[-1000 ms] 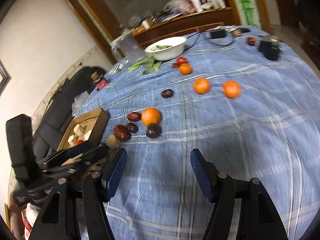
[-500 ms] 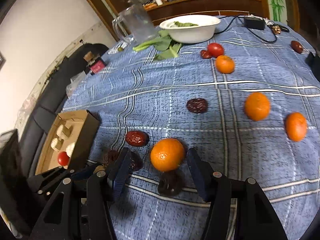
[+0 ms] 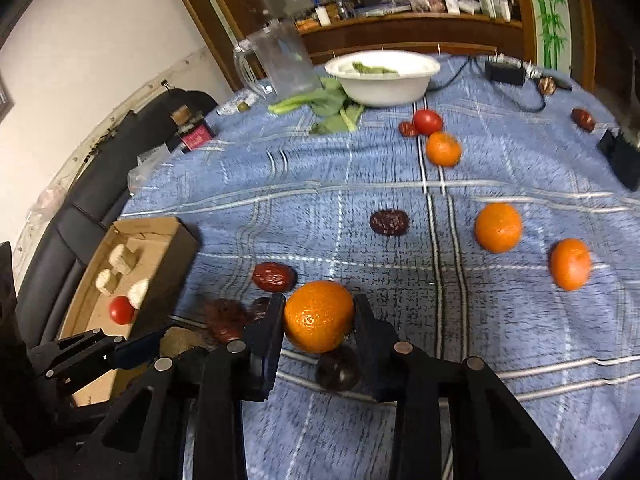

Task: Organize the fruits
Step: 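Grasp a tan bun with the left tool while the right tool grasps an orange, then carry the bun and orange into the cardboard box and open both tools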

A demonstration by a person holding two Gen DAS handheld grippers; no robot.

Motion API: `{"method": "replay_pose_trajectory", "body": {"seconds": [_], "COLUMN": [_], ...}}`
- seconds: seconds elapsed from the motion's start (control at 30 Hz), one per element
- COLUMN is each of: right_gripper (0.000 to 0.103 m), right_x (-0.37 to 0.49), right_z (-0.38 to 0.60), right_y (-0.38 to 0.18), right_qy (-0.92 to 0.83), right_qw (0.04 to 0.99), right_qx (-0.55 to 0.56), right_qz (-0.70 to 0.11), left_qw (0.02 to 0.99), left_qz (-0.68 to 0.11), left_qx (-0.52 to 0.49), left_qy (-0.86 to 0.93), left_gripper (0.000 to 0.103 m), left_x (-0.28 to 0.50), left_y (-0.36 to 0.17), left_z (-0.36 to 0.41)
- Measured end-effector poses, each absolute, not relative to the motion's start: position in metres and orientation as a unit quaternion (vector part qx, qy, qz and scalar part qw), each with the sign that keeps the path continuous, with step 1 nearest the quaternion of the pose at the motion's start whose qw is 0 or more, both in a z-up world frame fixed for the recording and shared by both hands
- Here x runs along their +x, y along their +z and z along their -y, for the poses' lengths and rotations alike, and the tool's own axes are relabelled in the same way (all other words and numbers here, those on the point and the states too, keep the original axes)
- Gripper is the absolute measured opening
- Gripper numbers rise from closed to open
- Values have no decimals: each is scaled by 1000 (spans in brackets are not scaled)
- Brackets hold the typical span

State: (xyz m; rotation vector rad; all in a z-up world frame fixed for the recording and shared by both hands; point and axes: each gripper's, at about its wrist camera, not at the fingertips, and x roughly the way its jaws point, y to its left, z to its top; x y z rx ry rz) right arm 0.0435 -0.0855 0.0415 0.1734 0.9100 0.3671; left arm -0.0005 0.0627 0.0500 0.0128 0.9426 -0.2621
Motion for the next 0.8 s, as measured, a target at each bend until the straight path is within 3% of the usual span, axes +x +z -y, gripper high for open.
{"method": "replay_pose_trajectory", "body": {"seconds": [0.43,0.8], "right_gripper": [36,37], "right_x": [-30,-55], "right_z": [31,-65], "right_y": [99,90], "right_qy": [215,276], "right_qw": [888,863], "right_qx": [48,5], "right_qz": [-405,-423], "left_qw": [909,911], "left_qz": [-402,-399], "left_qx": [-67,-103], "left_qy": [-88,-11], "left_gripper": [28,28], "left_x": [-71,-91], "left_y": [103,95], "left_z": [-155,-252]}}
